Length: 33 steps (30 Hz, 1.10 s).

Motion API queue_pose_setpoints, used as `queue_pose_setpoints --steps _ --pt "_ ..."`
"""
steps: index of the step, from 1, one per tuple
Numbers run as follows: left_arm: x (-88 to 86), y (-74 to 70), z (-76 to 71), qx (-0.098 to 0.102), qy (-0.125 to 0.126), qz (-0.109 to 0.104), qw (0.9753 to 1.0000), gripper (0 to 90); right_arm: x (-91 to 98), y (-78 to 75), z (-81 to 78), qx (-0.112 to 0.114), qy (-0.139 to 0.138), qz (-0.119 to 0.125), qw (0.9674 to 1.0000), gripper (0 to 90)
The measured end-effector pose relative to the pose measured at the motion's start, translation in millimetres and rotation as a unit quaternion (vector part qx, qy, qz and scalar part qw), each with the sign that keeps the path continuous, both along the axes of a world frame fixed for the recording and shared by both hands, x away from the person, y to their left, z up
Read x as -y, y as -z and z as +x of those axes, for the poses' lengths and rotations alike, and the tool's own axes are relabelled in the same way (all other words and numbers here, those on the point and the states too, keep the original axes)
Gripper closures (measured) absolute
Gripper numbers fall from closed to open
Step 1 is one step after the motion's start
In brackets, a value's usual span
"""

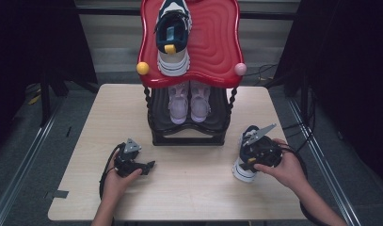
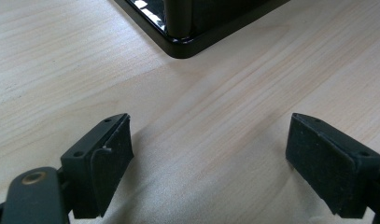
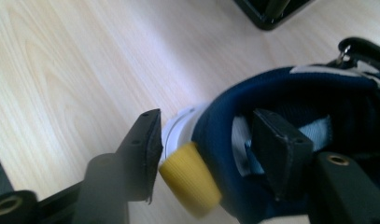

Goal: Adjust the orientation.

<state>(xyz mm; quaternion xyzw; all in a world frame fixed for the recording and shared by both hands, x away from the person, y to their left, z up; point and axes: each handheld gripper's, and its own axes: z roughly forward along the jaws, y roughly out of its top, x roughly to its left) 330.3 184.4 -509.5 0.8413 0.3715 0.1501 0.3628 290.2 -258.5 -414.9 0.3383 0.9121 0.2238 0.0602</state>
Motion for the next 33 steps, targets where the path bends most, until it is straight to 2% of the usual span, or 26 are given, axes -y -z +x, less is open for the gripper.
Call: queue_pose_setpoints --steps 2,6,10,14,15,19,25,26,27,28,29,33 --pt "0.2 0.1 0.0 0.0 0.0 -0.001 1.0 14.0 0.0 -1.9 1.7 -0.019 -0.005 -0.01 0.9998 41.0" --pt "0.0 0.0 0.0 0.0 0.0 0.0 1.0 14.0 -0.1 -5.8 3.8 -0.026 -0.021 -0.035 0.9988 40.4" --pt "0.1 0.1 0.0 0.0 0.0 -0.001 1.0 14.0 -3.5 -5.7 6.1 -0.041 -0.037 -0.07 0.996 40.5" --pt "0.0 0.1 0.0 0.0 0.0 0.0 1.0 14.0 -5.5 -3.2 9.9 -0.054 -0.051 -0.089 0.9932 40.7" --pt "0.0 0.1 0.0 0.0 0.0 0.0 1.0 14.0 -6.4 -3.4 9.8 -0.064 -0.047 -0.093 0.9925 41.2" --pt "0.0 0.1 0.0 0.0 0.0 0.0 1.0 14.0 -7.9 0.0 14.5 -0.072 -0.055 -0.102 0.9906 43.3" --pt "0.0 0.1 0.0 0.0 0.0 0.0 1.0 14.0 -14.8 2.3 21.8 -0.09 -0.075 -0.125 0.9852 47.8" --pt "0.0 0.0 0.0 0.0 0.0 0.0 1.0 14.0 -16.6 2.1 22.2 -0.1 -0.071 -0.13 0.9839 48.4" --pt "0.0 0.1 0.0 0.0 0.0 0.0 1.0 14.0 -17.2 3.1 24.4 -0.101 -0.082 -0.136 0.9821 50.0" --pt "0.0 0.1 0.0 0.0 0.001 0.0 1.0 14.0 -17.9 3.9 25.4 -0.102 -0.082 -0.137 0.9818 50.1" --pt "0.0 0.0 0.0 0.0 0.001 0.0 1.0 14.0 -19.8 3.8 25.4 -0.117 -0.076 -0.138 0.9806 50.8" --pt "0.0 0.0 0.0 0.0 0.0 0.0 1.0 14.0 -21.5 9.0 31.2 -0.122 -0.093 -0.145 0.9774 53.2"
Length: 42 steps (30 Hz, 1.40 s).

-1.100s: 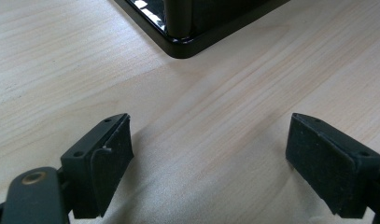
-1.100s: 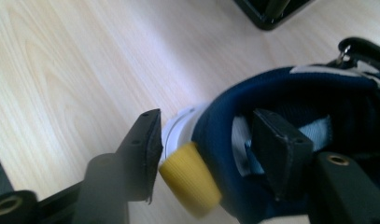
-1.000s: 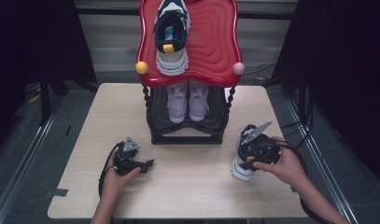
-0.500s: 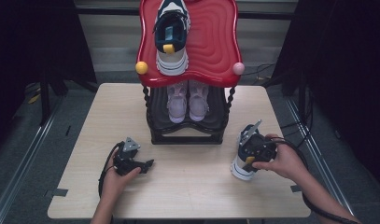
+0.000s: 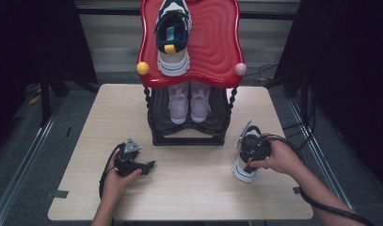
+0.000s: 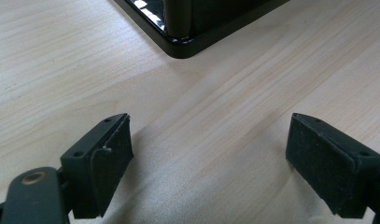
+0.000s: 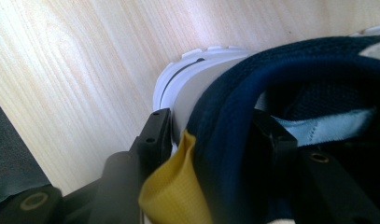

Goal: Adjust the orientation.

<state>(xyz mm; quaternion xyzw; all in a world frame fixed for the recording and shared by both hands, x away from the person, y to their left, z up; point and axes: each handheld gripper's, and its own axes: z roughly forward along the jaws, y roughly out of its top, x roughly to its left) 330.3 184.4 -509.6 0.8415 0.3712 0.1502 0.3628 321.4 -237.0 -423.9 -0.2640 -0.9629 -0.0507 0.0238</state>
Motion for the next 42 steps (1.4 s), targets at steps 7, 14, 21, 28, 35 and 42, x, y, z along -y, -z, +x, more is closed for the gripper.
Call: queue_pose_setpoints --steps 7,14,21,28,35,42 --pt "0.0 0.0 0.0 0.0 0.0 0.0 1.0 14.0 -4.6 1.0 2.2 -0.032 0.004 -0.004 0.9995 56.6" --pt "0.0 0.0 0.0 0.0 0.0 0.0 1.0 13.9 -10.7 3.5 6.5 -0.045 -0.02 -0.014 0.9987 62.6" --pt "0.0 0.0 0.0 -0.001 0.001 0.0 1.0 13.9 -12.0 1.8 6.9 -0.054 -0.022 -0.021 0.9981 63.5" --pt "0.0 0.0 0.0 -0.001 0.001 0.0 1.0 13.9 -7.4 0.7 6.5 -0.046 -0.019 -0.016 0.9986 59.4" --pt "0.1 0.1 0.0 -0.001 0.001 -0.001 1.0 13.9 -4.9 -0.7 5.5 -0.048 -0.017 -0.02 0.9985 63.1" --pt "0.0 0.0 0.0 0.0 0.0 0.0 1.0 13.9 -6.2 0.9 6.3 -0.052 -0.037 -0.024 0.9977 64.6"
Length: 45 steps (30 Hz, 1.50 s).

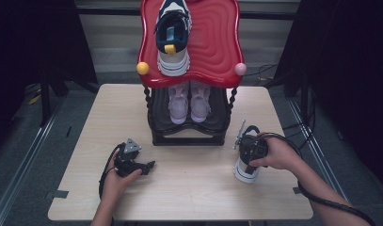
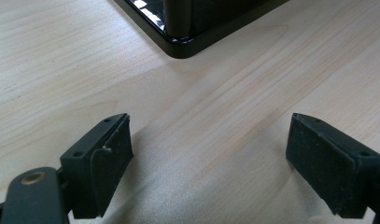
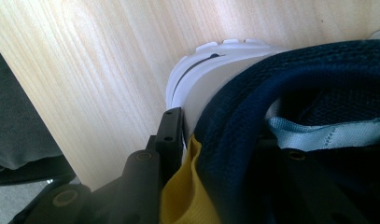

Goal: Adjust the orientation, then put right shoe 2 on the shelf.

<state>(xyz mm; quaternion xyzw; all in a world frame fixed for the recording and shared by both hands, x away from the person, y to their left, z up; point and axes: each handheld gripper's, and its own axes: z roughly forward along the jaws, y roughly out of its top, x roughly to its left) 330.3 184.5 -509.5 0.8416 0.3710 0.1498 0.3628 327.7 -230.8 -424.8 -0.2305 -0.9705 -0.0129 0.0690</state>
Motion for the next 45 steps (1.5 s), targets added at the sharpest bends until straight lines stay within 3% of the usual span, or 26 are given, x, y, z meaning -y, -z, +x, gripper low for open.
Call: queue_pose_setpoints --steps 7,17,20,22,23,26,45 --pt "0.1 0.1 0.0 0.0 0.0 0.0 1.0 13.9 -1.0 1.2 -1.9 -0.011 -0.001 0.006 0.9999 71.5" --pt "0.1 0.0 0.0 0.0 0.0 0.0 1.0 13.9 -0.6 -0.7 -1.8 -0.017 -0.001 0.013 0.9998 73.0" --pt "0.0 0.0 0.0 0.0 0.0 0.0 1.0 13.8 -1.4 -1.9 -4.0 -0.023 0.011 0.02 0.9995 73.2" --pt "0.1 0.0 0.0 0.0 0.0 -0.001 1.0 13.8 -0.6 -2.8 -3.3 -0.018 -0.003 0.018 0.9997 73.4" --pt "0.2 0.1 0.0 0.0 0.0 -0.001 1.0 13.9 -1.3 -4.9 -4.6 -0.017 0.004 0.016 0.9997 73.5" --pt "0.2 0.1 -0.1 0.0 0.0 -0.001 1.0 13.9 -0.1 -9.8 -3.7 -0.007 -0.009 0.021 0.9997 73.9" --pt "0.0 0.0 -0.2 0.001 0.0 0.001 1.0 13.9 0.1 -52.9 -3.7 0.001 -0.024 0.025 0.9994 74.2"
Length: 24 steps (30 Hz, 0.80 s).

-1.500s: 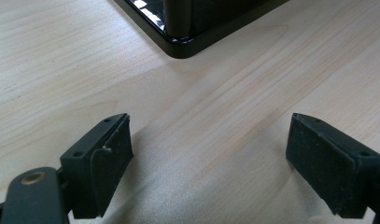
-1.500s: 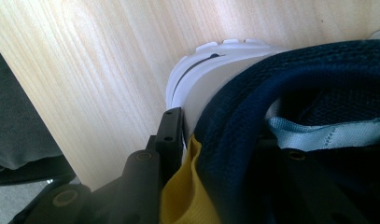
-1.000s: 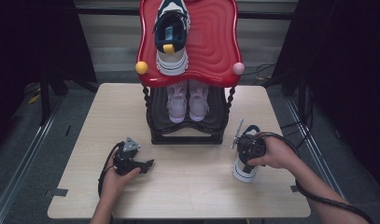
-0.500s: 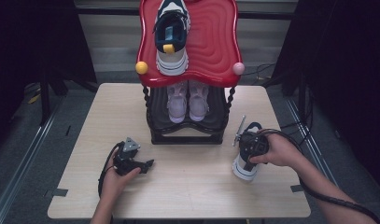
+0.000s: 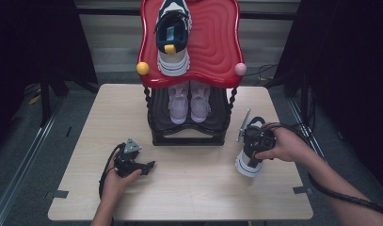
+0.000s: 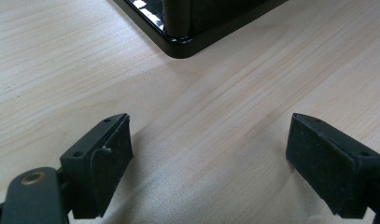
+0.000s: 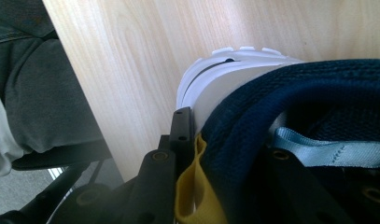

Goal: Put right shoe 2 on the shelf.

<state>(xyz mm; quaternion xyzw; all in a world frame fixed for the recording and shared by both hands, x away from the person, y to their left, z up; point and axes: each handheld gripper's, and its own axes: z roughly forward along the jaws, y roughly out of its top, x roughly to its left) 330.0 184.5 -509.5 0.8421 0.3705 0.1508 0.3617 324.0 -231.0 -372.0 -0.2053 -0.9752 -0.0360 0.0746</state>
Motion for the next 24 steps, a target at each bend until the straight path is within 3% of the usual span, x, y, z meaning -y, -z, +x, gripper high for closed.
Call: queue_pose_setpoints --steps 8,12,24 --pt "0.4 0.2 -0.1 0.0 -0.002 -0.003 1.0 13.8 5.8 -20.1 0.5 0.005 0.0 0.011 0.9999 74.1" --pt "0.5 0.3 -0.2 -0.001 -0.002 -0.004 1.0 13.9 6.7 -31.0 0.6 0.008 0.002 0.0 1.0 74.2" --pt "0.3 0.0 -0.1 -0.002 -0.001 -0.003 1.0 13.8 4.0 -64.0 3.9 0.023 -0.011 0.0 0.9997 74.1"
